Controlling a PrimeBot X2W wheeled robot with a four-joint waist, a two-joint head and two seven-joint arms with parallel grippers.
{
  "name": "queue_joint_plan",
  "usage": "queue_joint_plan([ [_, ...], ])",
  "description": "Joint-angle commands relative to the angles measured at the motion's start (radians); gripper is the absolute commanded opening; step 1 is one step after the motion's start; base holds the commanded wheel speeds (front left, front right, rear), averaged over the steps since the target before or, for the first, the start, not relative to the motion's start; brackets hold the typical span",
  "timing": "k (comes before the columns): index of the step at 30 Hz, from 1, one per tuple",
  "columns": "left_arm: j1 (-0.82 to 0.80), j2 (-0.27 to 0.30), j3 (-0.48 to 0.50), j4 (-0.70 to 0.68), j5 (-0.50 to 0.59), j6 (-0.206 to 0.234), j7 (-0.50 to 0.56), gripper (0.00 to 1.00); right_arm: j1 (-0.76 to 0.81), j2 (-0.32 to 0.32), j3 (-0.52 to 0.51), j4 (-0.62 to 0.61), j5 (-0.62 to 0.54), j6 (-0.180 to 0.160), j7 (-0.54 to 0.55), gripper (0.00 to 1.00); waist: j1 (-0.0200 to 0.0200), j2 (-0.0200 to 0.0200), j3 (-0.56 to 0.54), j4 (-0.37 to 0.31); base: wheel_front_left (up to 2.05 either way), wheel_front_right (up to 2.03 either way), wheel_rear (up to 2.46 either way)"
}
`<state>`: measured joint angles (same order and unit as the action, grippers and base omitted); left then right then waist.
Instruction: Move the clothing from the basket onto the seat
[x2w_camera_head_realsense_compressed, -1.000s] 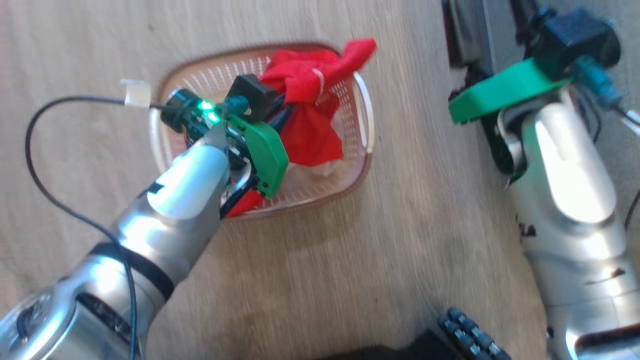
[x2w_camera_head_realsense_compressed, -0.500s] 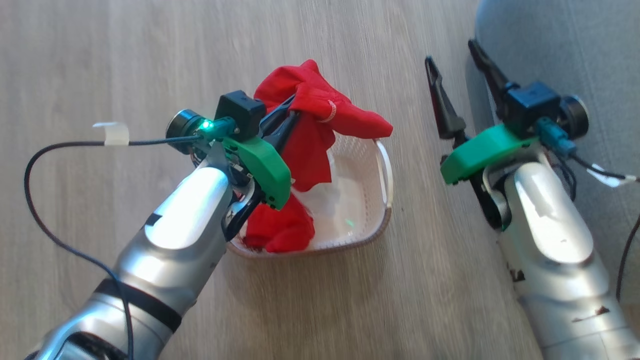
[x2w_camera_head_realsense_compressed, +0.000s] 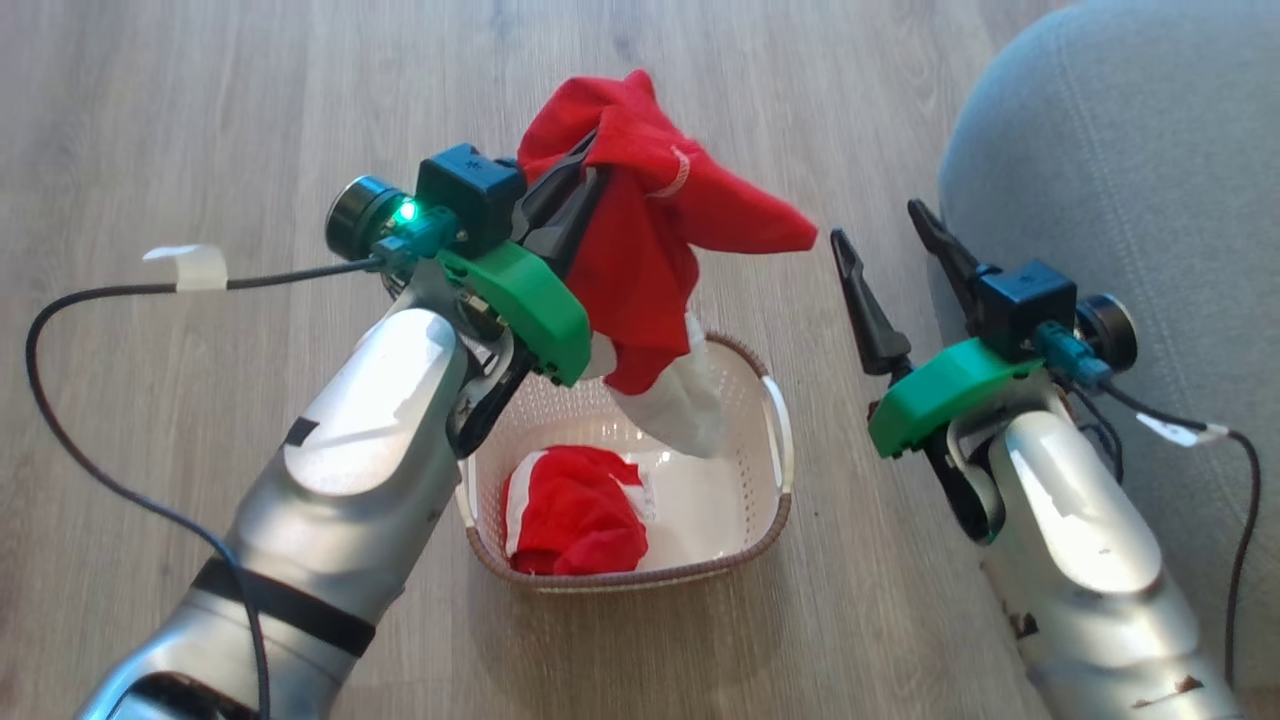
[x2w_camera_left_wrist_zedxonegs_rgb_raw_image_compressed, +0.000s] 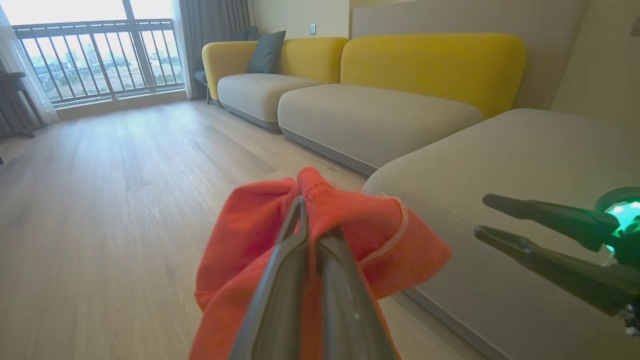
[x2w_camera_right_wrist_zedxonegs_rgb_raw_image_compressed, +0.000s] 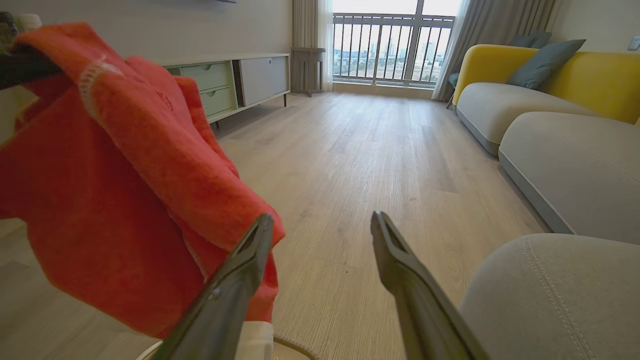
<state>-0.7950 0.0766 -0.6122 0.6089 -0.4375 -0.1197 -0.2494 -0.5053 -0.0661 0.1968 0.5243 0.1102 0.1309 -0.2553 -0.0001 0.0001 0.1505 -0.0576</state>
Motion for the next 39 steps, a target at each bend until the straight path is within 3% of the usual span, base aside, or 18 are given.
queue_joint_plan([
  [1, -0.036, 0.009, 0.043, -0.047, 0.012, 0.003, -0.012, 0.0, 0.001, 0.01, 0.021, -0.026, 0.009, 0.0, -0.006, 1.0, 0.0001, -0.0001, -0.022, -0.003, 0.0, 0.0, 0.0],
  [18, -0.053, -0.005, 0.082, -0.105, 0.041, -0.004, -0.012, 0.0, 0.027, 0.011, 0.066, -0.026, 0.019, 0.0, -0.006, 1.0, 0.0001, -0.0001, -0.04, -0.003, 0.0, 0.0, 0.0],
  [39, -0.059, -0.025, -0.052, -0.131, 0.007, -0.01, -0.012, 0.0, -0.195, 0.016, 0.456, 0.148, 0.139, 0.0, -0.006, 1.0, 0.0001, -0.0001, -0.059, 0.096, 0.0, 0.0, 0.0],
])
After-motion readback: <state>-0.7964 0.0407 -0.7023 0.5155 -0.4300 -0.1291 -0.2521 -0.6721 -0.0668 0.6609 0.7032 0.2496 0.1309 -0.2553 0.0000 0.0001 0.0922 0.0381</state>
